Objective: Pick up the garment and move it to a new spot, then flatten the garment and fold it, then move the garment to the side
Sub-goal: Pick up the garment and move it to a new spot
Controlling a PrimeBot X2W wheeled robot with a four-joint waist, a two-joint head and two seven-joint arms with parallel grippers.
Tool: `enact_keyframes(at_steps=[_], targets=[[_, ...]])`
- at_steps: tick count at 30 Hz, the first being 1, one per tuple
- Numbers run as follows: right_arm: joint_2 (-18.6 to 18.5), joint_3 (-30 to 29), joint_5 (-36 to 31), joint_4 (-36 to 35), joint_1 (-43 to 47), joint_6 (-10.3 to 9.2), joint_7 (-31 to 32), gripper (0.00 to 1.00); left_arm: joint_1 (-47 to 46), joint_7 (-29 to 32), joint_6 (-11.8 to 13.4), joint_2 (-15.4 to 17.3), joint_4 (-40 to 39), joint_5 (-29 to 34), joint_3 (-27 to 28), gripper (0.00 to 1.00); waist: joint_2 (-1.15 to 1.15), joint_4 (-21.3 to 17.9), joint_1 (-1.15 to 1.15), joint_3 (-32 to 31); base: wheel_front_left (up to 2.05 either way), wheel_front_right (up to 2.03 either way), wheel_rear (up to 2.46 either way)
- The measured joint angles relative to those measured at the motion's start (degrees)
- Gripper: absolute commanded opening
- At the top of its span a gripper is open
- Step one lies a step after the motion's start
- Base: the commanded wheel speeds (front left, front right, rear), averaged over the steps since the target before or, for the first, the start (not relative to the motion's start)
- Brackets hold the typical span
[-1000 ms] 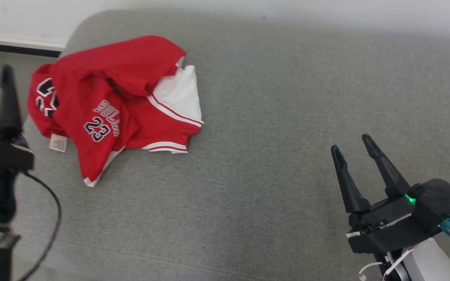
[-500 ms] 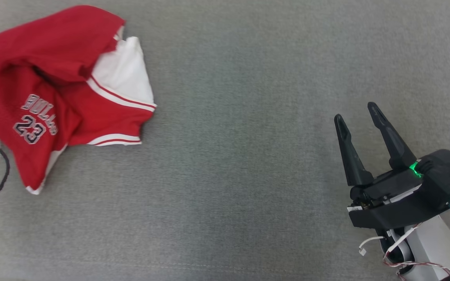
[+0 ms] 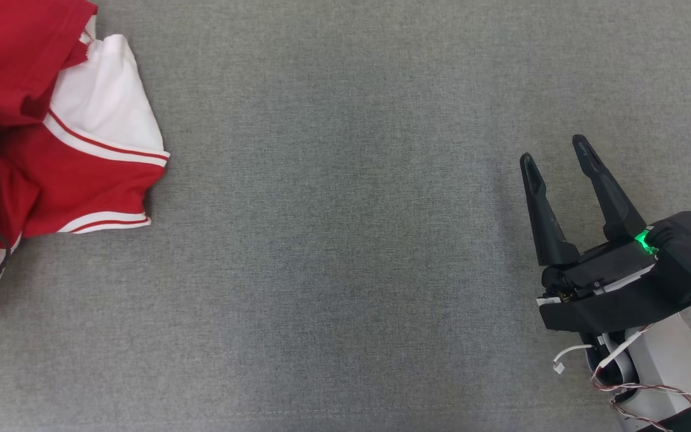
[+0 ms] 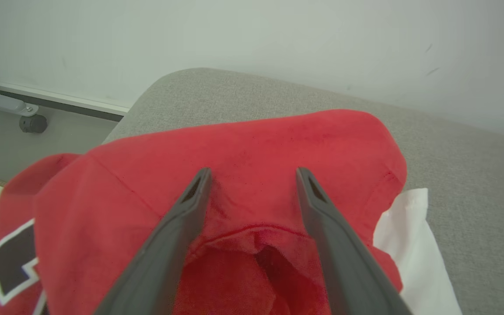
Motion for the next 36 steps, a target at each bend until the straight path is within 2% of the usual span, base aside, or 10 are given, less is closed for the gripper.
enact_keyframes(at_steps=[5, 6, 7, 12, 23, 36], targets=[[0.0, -0.4, 0.0, 0.7, 0.0, 0.0, 0.0, 1.0, -1.0, 1.9, 0.2, -0.1, 3.1, 0.5, -1.2, 1.0, 0.0, -0.5, 0.0, 0.3, 0.0, 0.0, 0.0], [0.0, -0.4, 0.0, 1.0, 0.0, 0.01, 0.0, 1.0, -1.0, 2.5, 0.2, 0.0, 3.9, 0.7, -1.7, 0.39, 0.0, -0.5, 0.0, 0.3, 0.0, 0.0, 0.0], [0.1, -0.4, 0.0, 1.2, 0.0, 0.01, 0.0, 1.0, -1.0, 3.1, 0.1, 0.1, 4.7, 1.4, -2.5, 0.0, 0.0, -0.5, -0.01, 0.1, 0.0, 0.0, 0.0], [0.5, -0.4, 0.0, 1.4, 0.0, 0.01, 0.0, 1.0, -1.3, 4.7, 0.1, 0.0, 6.7, 2.7, -4.0, 0.0, 0.0, -0.4, 0.0, -0.6, 0.0, 0.0, 0.0], [1.5, -0.5, 0.0, 3.2, 0.1, 0.03, 0.0, 1.0, -3.1, 3.3, -0.3, -0.3, 8.5, 3.4, -6.0, 0.0, -0.01, 0.0, -0.01, -3.1, 0.0, 0.0, 0.0], [3.4, -1.6, 0.9, 7.5, 0.3, 0.38, 0.0, 1.0, -4.6, -1.0, -0.8, -5.6, 2.5, 4.4, -14.1, 0.0, -0.01, -0.3, -0.01, -9.8, 0.0, 0.0, 0.0]])
